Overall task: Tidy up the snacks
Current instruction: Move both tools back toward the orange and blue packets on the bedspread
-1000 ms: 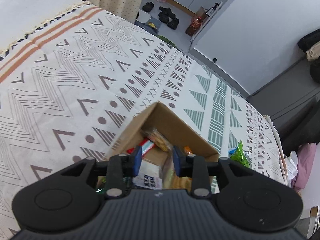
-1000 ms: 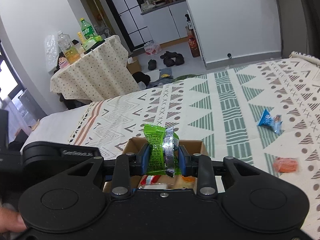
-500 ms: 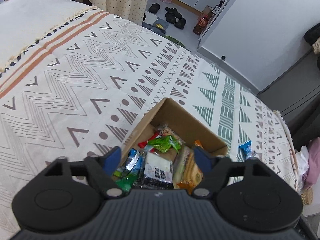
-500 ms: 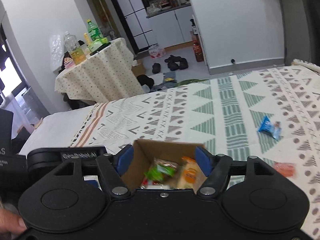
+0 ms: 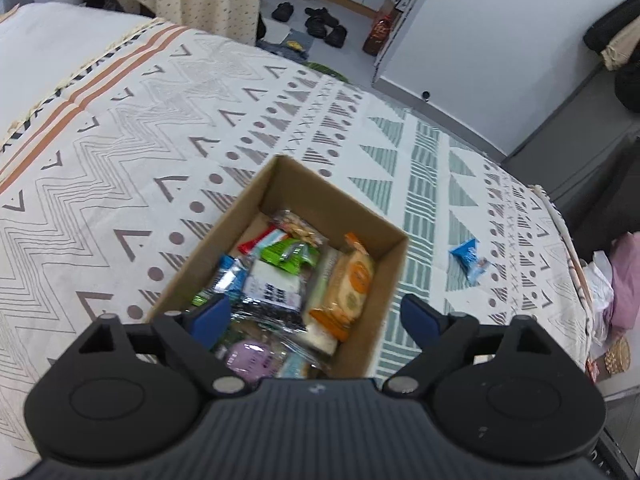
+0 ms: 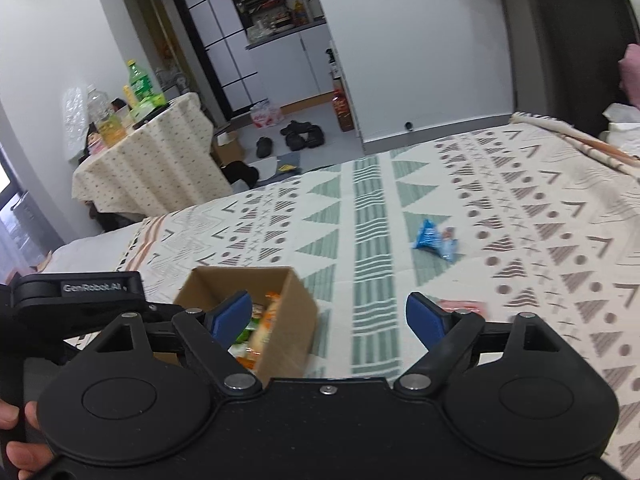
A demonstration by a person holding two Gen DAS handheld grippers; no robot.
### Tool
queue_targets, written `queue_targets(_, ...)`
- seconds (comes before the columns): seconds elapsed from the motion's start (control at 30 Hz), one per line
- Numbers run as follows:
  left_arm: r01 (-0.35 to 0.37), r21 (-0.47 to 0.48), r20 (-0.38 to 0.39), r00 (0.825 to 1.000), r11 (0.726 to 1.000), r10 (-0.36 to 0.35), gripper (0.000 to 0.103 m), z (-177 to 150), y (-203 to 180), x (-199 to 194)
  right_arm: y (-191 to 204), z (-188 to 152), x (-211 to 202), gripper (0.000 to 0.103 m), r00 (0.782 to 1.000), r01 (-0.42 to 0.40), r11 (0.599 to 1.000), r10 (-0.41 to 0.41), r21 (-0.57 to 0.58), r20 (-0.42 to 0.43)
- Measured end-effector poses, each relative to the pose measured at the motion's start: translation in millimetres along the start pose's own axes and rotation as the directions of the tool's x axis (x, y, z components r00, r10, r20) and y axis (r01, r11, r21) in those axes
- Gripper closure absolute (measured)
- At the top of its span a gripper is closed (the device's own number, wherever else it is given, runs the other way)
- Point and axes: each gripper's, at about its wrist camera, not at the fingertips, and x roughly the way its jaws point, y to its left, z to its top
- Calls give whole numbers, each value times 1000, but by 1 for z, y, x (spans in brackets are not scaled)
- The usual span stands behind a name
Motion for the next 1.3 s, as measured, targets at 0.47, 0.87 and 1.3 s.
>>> queue_targets(0.47,36,78,41,998,996,-40,0,-25,-50,-14,-58,-5,-34,2,999,14,1000,-15,23,46)
queue_targets(0.87,78,106,-10,997,991,-77,0,-43,-84,-4,-107,-16,-46,0,998,39,998,-41,45,56)
queue_targets(1.3,58,179,-26,998,982,-54,0,-58,-113,18,-154,-35,-36,0,998,14,989,-24,147,64)
